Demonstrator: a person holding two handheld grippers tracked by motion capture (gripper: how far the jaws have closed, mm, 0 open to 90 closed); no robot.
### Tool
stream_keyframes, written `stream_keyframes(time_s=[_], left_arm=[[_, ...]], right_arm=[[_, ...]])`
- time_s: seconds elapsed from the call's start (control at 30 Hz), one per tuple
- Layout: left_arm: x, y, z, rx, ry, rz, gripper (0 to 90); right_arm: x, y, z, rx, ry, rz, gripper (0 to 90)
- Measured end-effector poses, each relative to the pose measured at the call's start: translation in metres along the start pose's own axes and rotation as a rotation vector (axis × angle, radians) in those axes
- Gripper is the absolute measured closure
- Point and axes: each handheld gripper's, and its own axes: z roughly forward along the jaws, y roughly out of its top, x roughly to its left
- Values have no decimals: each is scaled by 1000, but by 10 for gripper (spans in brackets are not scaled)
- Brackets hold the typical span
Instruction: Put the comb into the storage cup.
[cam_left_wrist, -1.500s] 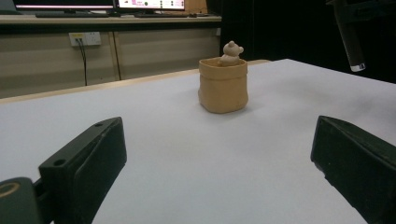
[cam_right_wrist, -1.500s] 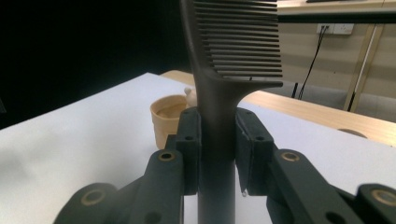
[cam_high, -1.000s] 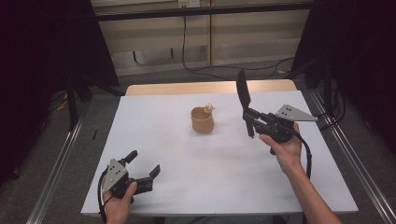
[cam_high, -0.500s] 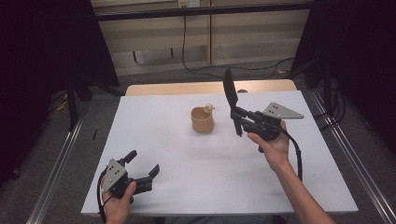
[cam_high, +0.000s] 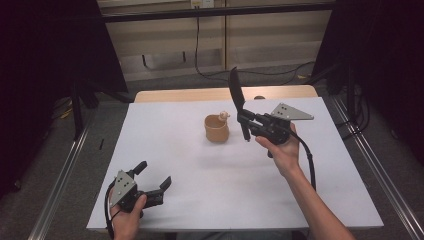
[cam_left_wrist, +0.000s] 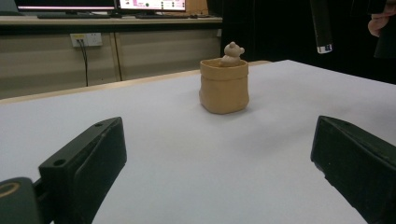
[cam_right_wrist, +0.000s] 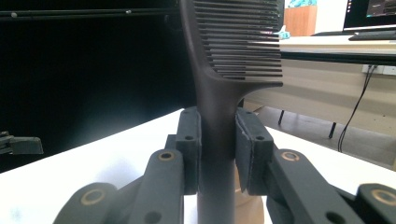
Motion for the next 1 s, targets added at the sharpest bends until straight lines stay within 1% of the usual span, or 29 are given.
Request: stream_keyframes(time_s=[0.2, 0.43, 0.47, 0.67, 0.83, 0.87, 1.0], left_arm=[[0, 0, 0, -5, -4, -2, 35], [0, 1, 0, -5, -8, 1, 35], [0, 1, -1, -5, -8, 1, 35], [0, 1, -1, -10, -8, -8, 35], [0, 1, -2, -15, -10, -2, 35], [0, 1, -2, -21, -6, -12, 35], [1, 1, -2, -17, -4, -4, 35]], right_arm=[[1, 5, 9, -11, 13, -3, 726], [2, 8, 19, -7, 17, -2, 726], [1, 8, 23, -9, 19, 0, 726], [0, 12, 32, -8, 15, 7, 726], [-1, 14, 38, -6, 15, 2, 726], [-2, 14, 42, -5, 14, -2, 726], [-3, 14, 48, -6, 17, -4, 726]])
